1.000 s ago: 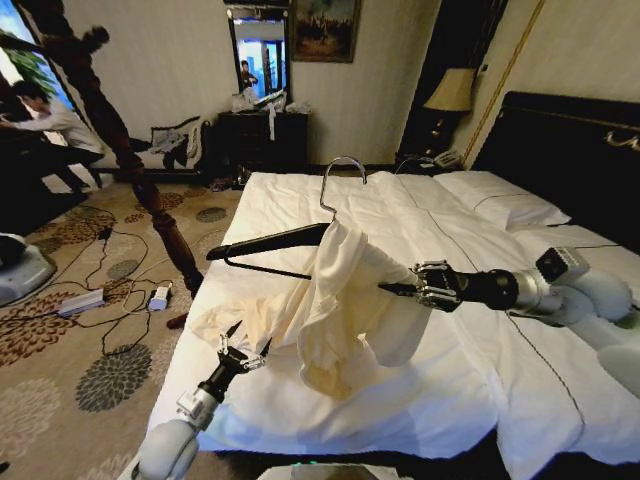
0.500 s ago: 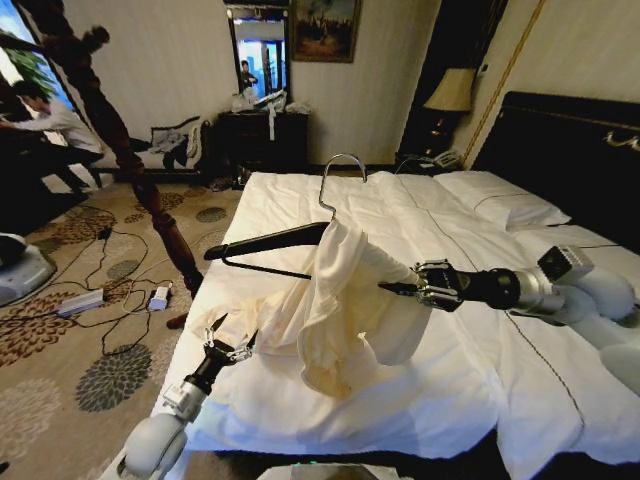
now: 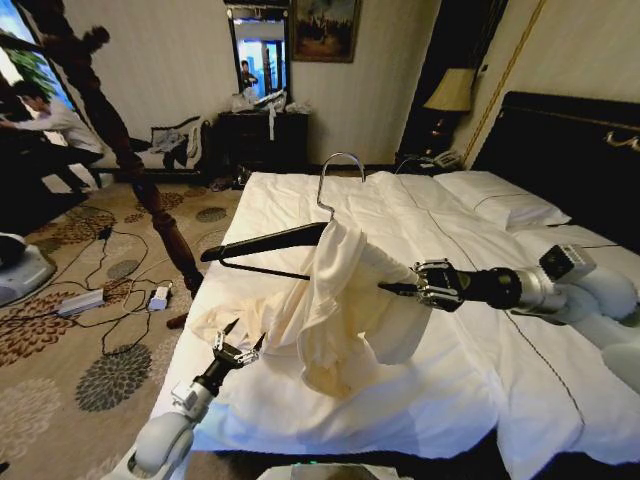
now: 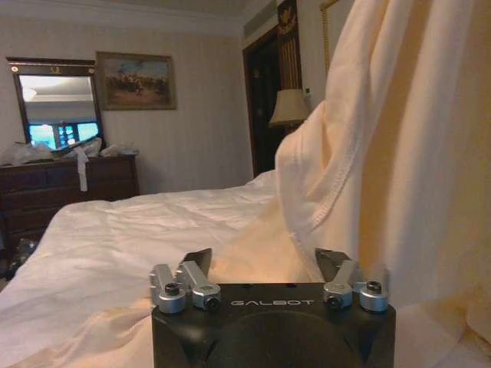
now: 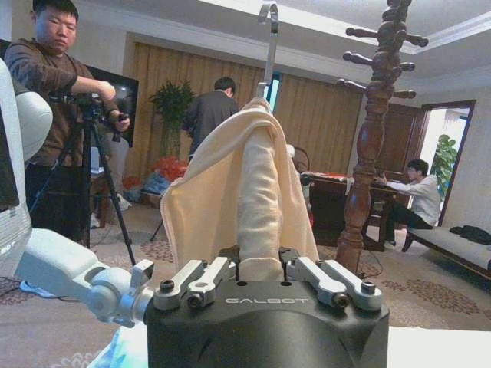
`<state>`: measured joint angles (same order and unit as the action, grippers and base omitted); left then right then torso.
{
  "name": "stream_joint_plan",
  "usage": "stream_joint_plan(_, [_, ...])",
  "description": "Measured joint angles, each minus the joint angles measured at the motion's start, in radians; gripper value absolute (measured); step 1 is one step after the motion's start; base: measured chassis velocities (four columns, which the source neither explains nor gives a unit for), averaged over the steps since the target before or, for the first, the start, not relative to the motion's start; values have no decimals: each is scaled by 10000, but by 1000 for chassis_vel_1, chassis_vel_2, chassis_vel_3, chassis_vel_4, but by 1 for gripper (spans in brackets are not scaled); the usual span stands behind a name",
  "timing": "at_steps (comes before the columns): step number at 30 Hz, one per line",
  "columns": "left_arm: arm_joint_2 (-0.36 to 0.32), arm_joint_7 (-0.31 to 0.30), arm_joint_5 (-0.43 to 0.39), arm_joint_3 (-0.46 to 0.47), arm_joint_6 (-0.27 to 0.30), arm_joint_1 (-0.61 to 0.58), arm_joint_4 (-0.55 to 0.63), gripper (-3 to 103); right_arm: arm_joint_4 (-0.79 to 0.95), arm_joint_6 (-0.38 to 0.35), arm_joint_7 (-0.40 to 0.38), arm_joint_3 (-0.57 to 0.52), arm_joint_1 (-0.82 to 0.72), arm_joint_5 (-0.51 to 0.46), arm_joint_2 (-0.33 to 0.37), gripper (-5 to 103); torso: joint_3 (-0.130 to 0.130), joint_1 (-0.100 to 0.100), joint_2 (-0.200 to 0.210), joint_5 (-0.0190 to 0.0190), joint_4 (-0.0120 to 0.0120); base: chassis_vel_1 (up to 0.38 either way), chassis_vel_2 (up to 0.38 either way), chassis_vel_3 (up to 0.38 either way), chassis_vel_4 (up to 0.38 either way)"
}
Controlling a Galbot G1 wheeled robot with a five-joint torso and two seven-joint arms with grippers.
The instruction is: Pick up the clothes from the bed and hang them on the clothes hanger.
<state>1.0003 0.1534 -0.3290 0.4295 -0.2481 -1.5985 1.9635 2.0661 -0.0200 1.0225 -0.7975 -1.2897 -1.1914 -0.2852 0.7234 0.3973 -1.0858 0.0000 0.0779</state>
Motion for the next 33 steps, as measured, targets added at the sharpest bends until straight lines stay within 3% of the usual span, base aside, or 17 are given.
stream_joint_plan(1, [15,29,40,-23,0,23,-23,74,-2,0,-2,0,0,-3,2,22,0,0,0,0,0,0,0,0,0])
stream_joint_plan(4, [35,98,95,-58,1,66,-70,58,-9,0,-12,1,6,-30,32,22,0,0,0,0,-1,0,0,0,0])
stream_joint_plan(6, [35,101,93,-58,1,84,-84,58,-12,0,-14,3,7,-35,37,22,0,0,1,0,-1,0,0,0,0])
stream_joint_plan(11, [32,144,7,-184,46,387,-261,36,-38,-1,-35,46,36,-53,56,22,0,0,0,0,-1,0,0,0,0])
stream_joint_plan(13, [33,282,-232,-373,120,651,-402,26,-46,-6,-55,58,49,-69,78,22,0,0,0,0,1,0,0,0,0])
stream_joint_plan(15, [33,311,-280,-396,128,677,-417,26,-45,-6,-56,59,50,-71,81,22,0,0,0,0,1,0,0,0,0])
stream_joint_plan(19, [-43,960,-1139,-716,179,935,-599,4,-28,-9,-57,52,44,-131,103,22,0,0,0,0,0,0,0,0,0])
stream_joint_plan(28, [-97,1355,-1410,-779,153,989,-679,-3,-37,-10,-54,47,31,-139,104,22,0,0,0,0,0,0,0,0,0])
stream_joint_plan(30, [-132,1449,-1457,-758,133,945,-673,7,-56,-9,-52,48,40,-139,104,22,0,0,0,0,0,0,0,0,0])
stream_joint_plan(33, [-157,1513,-1508,-738,116,923,-661,12,-61,-10,-52,52,45,-139,99,22,0,0,0,0,0,0,0,0,0])
